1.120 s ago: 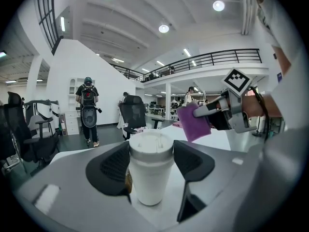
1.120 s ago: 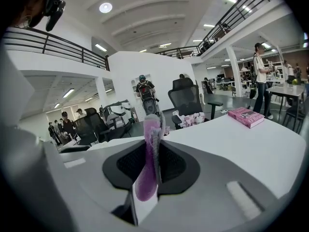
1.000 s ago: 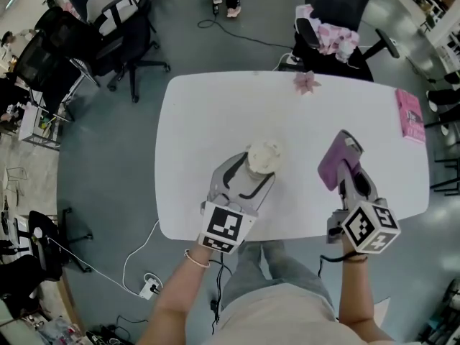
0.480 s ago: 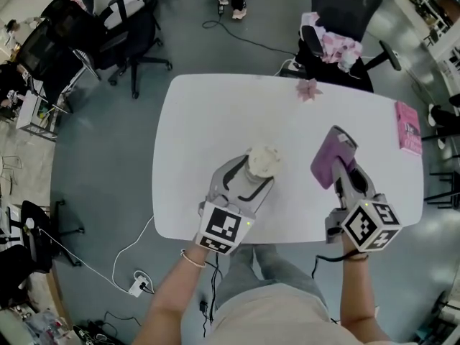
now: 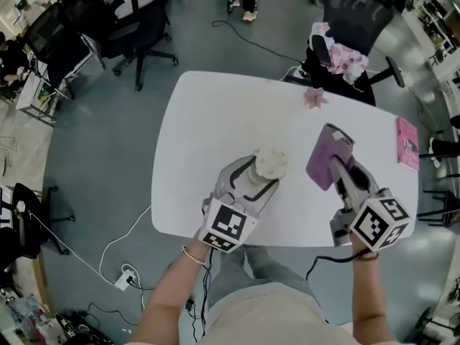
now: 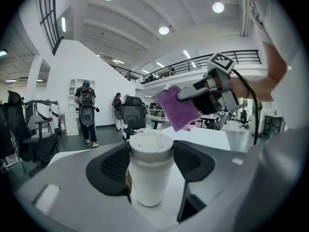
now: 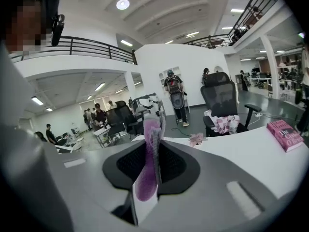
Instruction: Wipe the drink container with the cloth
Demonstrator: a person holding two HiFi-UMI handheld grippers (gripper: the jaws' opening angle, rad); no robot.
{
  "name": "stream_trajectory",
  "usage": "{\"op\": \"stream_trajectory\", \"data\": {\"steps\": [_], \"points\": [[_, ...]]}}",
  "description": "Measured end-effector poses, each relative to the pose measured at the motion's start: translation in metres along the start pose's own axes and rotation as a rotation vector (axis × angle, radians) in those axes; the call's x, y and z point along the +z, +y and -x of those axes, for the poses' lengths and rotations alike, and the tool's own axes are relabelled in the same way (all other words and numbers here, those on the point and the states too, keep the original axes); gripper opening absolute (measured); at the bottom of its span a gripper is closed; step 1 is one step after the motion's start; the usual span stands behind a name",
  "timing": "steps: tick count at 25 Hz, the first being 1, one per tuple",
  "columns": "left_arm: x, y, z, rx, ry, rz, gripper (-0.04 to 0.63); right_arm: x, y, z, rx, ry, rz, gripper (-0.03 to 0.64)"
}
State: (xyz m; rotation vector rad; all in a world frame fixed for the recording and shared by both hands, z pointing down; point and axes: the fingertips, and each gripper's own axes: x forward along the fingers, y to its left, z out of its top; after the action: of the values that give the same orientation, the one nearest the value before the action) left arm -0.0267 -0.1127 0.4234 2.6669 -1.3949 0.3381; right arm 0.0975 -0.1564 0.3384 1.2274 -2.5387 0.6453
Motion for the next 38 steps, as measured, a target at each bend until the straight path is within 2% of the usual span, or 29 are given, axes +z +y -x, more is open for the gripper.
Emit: {"op": "stream_trajectory", "data": {"steps": [5, 10, 16, 21, 28, 38], "points": [[-0.001, 0.0, 0.001, -0.003, 0.001, 0.001, 0.285, 0.007, 0.025, -0.008, 0.168, 0.158, 0.059, 0.071], [-0.002, 0.0, -0.003, 0.004, -0.006, 0.004, 0.285, 0.011, 0.039, -0.017, 0.293, 0.33, 0.17, 0.071], [-0.002, 0.0, -0.002, 0.003, -0.012, 0.002, 0.285, -0.01, 0.066, -0.018, 0.47, 0.624, 0.402, 0.071], [-0.006, 0.0, -0.003, 0.006, -0.012, 0.006, 0.285, -0.022, 0.078, -0.021, 0.548, 0.808, 0.586, 0.071], [-0.007, -0.002, -0.003, 0.003, -0.013, 0.01, 0.285, -0.038, 0.081, -0.026, 0.627, 0.966, 0.73, 0.071], [-0.012, 0.0, 0.0, 0.001, -0.011, 0.008, 0.285, -0.061, 0.091, -0.044, 0.693, 1.059, 0.795, 0.072]]}}
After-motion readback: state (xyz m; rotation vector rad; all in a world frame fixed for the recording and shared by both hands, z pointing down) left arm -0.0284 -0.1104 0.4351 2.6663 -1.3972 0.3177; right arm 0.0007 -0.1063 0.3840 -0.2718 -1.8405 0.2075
